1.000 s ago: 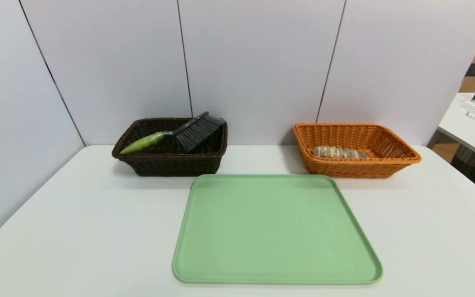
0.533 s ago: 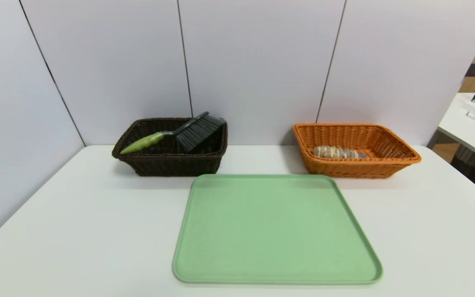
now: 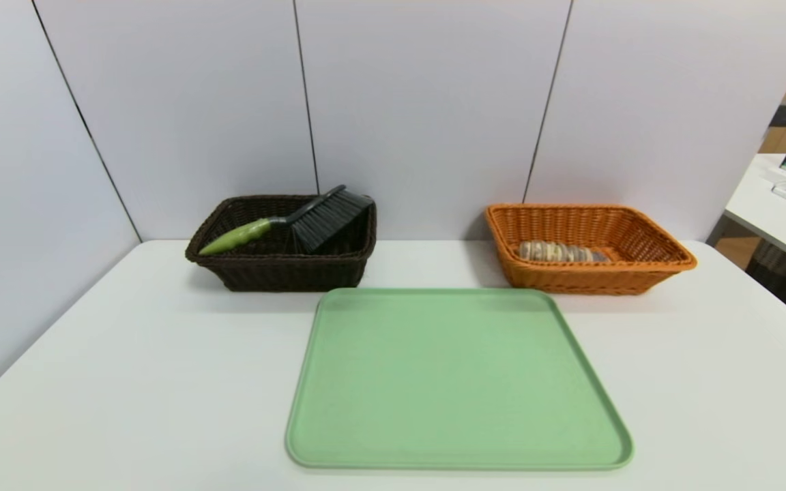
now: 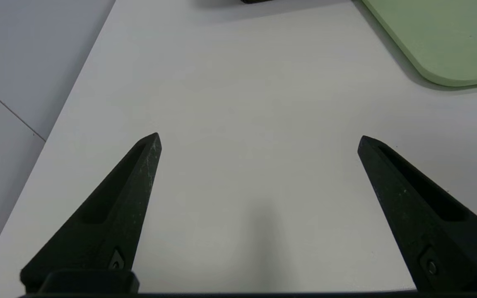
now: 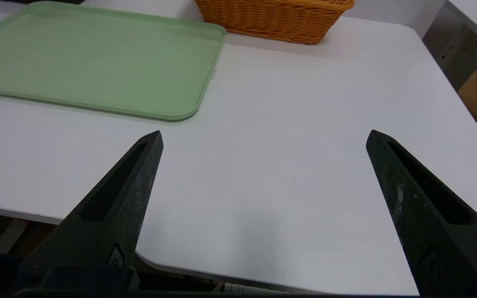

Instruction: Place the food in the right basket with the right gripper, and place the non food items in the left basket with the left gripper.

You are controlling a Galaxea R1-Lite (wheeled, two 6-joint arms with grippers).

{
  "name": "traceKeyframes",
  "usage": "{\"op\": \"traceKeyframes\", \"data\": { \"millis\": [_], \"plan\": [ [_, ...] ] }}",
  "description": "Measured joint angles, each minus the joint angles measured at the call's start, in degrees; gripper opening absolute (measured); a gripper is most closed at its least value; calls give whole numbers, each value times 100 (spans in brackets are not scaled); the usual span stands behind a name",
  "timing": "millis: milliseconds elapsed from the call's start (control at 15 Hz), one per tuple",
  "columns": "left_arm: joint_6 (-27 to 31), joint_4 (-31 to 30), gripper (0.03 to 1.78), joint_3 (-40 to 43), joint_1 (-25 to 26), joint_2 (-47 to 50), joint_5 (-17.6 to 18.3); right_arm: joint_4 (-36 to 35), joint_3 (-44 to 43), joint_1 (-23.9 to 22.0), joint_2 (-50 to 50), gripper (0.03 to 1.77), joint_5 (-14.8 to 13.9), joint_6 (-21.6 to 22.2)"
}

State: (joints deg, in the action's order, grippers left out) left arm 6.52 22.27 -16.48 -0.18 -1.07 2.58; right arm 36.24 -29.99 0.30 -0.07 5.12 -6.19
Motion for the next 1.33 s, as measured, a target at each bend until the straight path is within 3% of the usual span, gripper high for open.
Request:
{"op": "traceKeyframes", "data": {
  "millis": [200, 800, 1000, 1200, 1333],
  "plan": [
    [6, -463, 169, 256, 0, 91, 11, -363, 108, 0, -2, 170, -289, 127],
    [11, -894, 169, 645, 0, 110, 0, -524, 406, 2, 0, 170, -330, 151],
    [6, -1147, 169, 878, 0, 112, -133, -1499, 1014, 0, 0, 170, -333, 308],
    [17, -1621, 169, 1158, 0, 112, -318, -3007, 1875, 0, 0, 170, -336, 317],
    [52, -1690, 169, 1265, 0, 112, -274, -3410, 2249, 0, 0, 170, -364, 333]
  ]
}}
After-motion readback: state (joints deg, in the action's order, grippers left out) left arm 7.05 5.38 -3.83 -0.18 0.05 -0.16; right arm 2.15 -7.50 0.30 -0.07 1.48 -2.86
